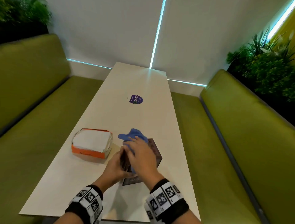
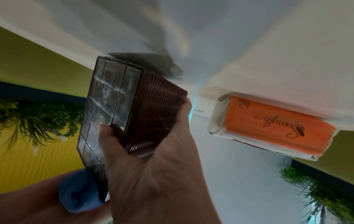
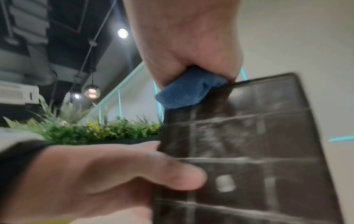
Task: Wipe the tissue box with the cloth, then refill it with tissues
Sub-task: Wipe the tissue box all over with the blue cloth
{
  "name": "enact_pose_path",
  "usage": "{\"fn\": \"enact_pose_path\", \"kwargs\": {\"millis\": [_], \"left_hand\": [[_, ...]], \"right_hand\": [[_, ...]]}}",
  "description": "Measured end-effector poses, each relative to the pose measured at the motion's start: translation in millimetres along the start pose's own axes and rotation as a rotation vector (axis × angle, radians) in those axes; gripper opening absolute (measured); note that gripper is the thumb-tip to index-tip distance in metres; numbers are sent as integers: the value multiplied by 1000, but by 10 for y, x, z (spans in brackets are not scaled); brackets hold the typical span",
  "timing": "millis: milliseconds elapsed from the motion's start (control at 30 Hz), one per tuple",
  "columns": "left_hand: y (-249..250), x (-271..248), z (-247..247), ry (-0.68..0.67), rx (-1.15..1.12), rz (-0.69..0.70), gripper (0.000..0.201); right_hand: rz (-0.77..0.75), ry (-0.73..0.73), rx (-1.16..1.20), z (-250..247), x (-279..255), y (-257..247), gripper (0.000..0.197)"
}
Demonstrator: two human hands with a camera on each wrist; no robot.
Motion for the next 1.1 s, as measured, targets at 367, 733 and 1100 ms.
{"fn": "enact_pose_path", "kwargs": {"millis": [367,733,1100], "left_hand": [[68,3,-79,-19,-213,-114,89],[132,-32,-144,87,-586,-219,89],[379,-3,-195,-114,-629,-275,90]], "right_hand": [[420,-148,655,-393,353,589,31],[394,-226,1231,-179,86,684,36],[84,-45,965,-616,59,177,31]]}}
Point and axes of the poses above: each hand's wrist, its own x-axis towards the middle knuckle, its own z-axis out of the palm, y = z × x, the point moved 1 cm from there along x, towards the middle knuckle, and after that the axes turned 10 degrees about z, right-handed, at the moved point
